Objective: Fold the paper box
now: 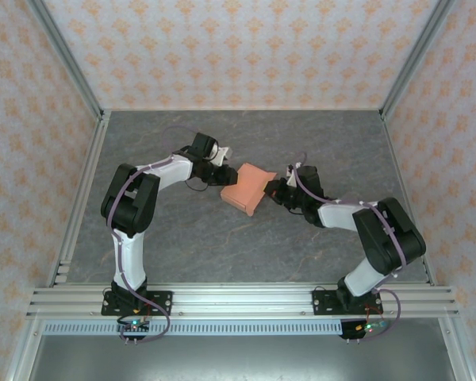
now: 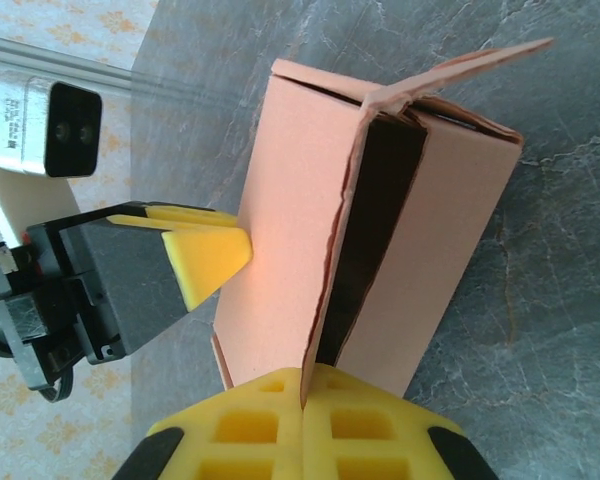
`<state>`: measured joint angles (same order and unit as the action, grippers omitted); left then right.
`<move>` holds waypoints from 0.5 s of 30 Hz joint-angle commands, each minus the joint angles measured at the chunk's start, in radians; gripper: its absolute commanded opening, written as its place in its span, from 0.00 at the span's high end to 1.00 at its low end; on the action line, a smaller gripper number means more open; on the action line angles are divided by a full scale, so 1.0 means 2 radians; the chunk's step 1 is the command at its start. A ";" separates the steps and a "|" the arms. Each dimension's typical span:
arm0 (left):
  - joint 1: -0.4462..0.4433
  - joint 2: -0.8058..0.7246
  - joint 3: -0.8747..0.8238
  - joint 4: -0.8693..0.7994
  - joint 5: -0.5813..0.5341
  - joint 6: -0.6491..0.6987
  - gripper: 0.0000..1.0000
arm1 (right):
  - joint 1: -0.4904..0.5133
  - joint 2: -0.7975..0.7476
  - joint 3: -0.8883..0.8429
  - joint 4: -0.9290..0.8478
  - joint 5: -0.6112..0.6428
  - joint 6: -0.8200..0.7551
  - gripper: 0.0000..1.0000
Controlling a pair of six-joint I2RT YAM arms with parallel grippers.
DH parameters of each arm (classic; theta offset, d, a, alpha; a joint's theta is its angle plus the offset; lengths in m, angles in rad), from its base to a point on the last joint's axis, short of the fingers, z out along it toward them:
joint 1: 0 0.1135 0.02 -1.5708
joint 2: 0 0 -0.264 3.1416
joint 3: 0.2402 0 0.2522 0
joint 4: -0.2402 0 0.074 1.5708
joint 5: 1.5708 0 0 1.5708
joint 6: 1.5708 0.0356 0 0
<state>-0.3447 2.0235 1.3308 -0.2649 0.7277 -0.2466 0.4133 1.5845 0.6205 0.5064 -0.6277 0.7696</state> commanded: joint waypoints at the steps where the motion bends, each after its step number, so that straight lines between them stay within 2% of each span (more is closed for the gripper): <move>1: -0.013 0.013 -0.026 -0.049 0.019 -0.002 0.68 | 0.003 -0.030 0.024 0.031 0.000 -0.019 0.95; 15: -0.013 0.017 -0.028 -0.053 0.023 0.000 0.64 | 0.003 -0.041 0.044 0.000 0.002 -0.023 0.95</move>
<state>-0.3447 2.0224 1.3209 -0.2562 0.7589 -0.2615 0.4133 1.5509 0.6495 0.4179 -0.6250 0.7551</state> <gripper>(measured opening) 0.357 0.048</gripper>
